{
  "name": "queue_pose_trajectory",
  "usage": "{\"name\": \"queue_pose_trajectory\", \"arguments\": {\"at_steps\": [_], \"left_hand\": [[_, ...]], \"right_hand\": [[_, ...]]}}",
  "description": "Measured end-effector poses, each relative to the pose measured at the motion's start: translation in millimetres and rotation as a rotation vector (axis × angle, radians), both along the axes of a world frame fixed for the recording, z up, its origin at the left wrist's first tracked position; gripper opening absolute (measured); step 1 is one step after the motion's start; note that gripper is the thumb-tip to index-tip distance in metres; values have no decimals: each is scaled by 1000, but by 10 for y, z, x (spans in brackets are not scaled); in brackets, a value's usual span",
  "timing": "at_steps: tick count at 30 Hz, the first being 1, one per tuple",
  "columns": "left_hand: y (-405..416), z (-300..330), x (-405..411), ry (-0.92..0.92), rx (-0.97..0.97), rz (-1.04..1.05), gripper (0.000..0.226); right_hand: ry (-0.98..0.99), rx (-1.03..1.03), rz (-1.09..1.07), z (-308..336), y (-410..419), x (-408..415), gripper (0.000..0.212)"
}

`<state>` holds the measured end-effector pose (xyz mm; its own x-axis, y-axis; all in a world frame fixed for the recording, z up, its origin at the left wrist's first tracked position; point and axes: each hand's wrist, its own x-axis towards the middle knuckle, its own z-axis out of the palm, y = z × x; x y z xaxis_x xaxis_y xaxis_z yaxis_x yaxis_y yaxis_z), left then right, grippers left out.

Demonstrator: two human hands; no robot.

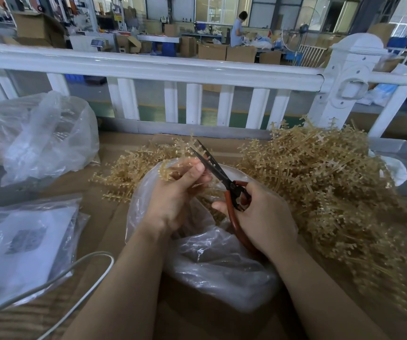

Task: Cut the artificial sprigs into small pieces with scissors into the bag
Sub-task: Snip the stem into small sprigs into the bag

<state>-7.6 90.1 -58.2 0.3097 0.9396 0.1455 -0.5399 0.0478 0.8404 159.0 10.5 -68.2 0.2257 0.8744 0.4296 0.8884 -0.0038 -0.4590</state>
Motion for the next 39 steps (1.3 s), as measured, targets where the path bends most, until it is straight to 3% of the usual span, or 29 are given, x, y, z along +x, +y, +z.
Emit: {"name": "queue_pose_trajectory", "arguments": {"at_steps": [6,9,16,20,24,30,34,39], "left_hand": [[27,-15,-5,34,11,11,25],[21,-7,-16,35,34,-8,11],[-12,37,13,104,33,24,5],[-9,35,3,125,71,63,17],[-24,46,4,101,46,76,4],[-21,40,-20,138,83,22,13],[-52,59,-23,190,35,-31,8],[-62,52,-46,199,10,-61,5]], "right_hand": [[11,-17,-2,8,12,2,85],[-12,-21,-3,10,14,5,88],[-24,-31,1,10,17,6,87],[-11,-16,12,10,5,21,76],[-34,9,29,18,-5,35,81],[-63,62,-4,20,-10,17,82],[-74,71,-3,13,-9,15,69],[-50,67,14,3,-2,22,76]]}}
